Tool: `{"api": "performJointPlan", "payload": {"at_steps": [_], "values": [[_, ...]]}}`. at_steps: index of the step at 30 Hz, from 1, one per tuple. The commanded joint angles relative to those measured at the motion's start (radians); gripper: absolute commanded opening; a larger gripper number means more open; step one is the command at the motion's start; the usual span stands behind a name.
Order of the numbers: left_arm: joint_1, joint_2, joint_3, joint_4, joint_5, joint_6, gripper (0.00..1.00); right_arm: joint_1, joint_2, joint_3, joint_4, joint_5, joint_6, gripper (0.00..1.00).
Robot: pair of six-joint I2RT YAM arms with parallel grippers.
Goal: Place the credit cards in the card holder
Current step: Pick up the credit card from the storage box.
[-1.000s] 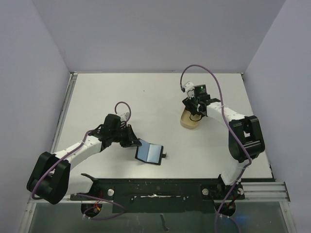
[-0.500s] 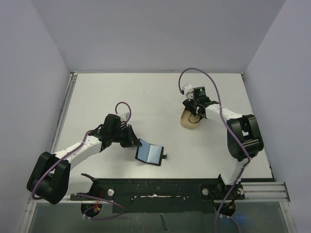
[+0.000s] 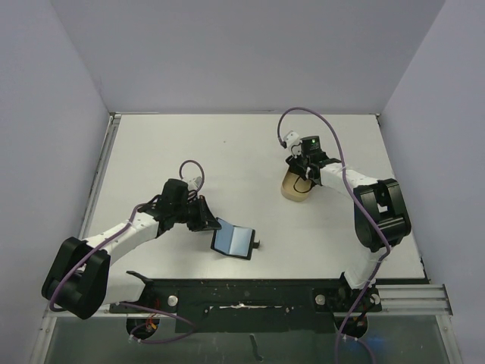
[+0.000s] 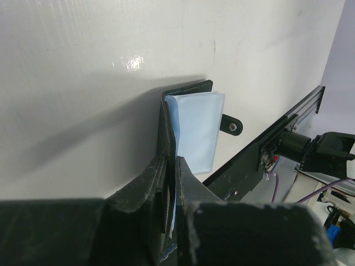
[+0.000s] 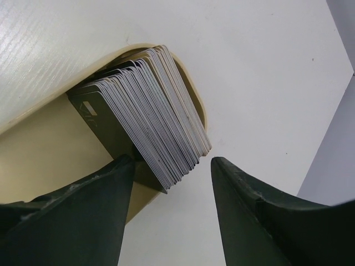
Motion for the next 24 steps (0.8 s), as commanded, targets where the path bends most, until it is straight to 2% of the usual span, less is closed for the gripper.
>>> {"api": "performJointPlan", "payload": {"at_steps": [1, 18, 24], "values": [[0.007, -0.024, 0.013, 0.025, 0.012, 0.001, 0.00, -0.003, 0.002, 0.012, 0.075, 0.039, -0.014, 0.56], [0.008, -0.015, 0.011, 0.033, 0.011, 0.002, 0.00, -0.002, -0.006, 0.010, 0.077, 0.039, -0.013, 0.29], [0.008, -0.012, 0.013, 0.033, 0.012, -0.001, 0.00, -0.001, -0.020, 0.015, 0.070, 0.050, -0.006, 0.12]]}}
